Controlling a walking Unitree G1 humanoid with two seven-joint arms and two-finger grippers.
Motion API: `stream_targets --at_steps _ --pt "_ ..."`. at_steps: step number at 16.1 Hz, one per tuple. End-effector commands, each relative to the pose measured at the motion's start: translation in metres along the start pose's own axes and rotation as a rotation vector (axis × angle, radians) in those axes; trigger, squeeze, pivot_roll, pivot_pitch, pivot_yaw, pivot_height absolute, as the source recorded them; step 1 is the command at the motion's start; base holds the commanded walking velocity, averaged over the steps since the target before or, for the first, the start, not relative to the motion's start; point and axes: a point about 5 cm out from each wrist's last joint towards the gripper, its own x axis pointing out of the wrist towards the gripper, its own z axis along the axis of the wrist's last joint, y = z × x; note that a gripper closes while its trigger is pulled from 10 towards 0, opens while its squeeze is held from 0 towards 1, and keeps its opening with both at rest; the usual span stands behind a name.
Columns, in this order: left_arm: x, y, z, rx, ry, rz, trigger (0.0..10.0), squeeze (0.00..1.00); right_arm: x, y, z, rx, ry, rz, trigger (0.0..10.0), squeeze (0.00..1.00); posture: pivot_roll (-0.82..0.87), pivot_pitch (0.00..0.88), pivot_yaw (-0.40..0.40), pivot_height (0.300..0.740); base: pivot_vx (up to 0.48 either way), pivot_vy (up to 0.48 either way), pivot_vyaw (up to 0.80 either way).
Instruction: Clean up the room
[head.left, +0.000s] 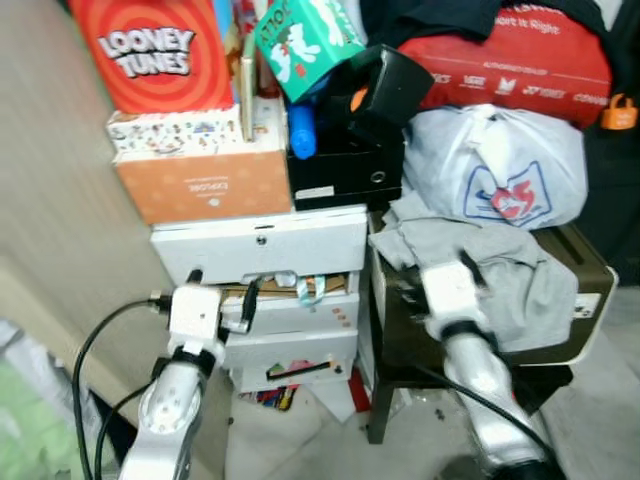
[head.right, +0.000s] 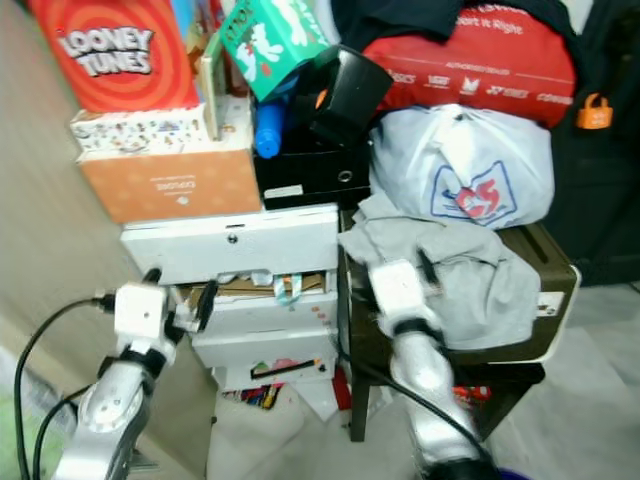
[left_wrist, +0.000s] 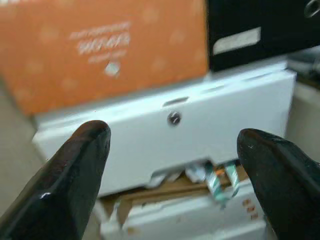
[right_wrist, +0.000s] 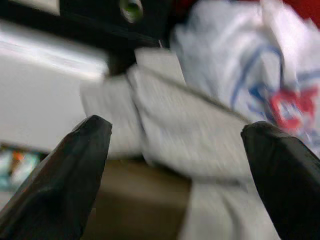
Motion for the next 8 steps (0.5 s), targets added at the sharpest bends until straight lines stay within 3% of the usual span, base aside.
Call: stream_targets --at_steps 1,3,8 --pt "-0.01 0.016 -0.003 0.02 0.022 0.038 10.0 0.0 -0.005 0.002 0.005 0.012 -0.021 0.016 10.0 0.0 0.01 0.0 0.025 0.74 0.0 0.0 0.0" --pt "-0.025 0.023 -0.012 0.035 0.058 0.076 10.0 0.0 -0.022 -0.005 -0.006 -0.014 0.01 0.009 10.0 0.0 0.01 0.0 0.025 0.74 0.0 0.0 0.0" --pt "-0.037 0.03 -0.012 0.044 0.07 0.111 10.0 0.0 -0.039 -0.015 -0.011 -0.032 0.047 0.004 10.0 0.0 0.0 0.0 0.022 0.74 0.0 0.0 0.0"
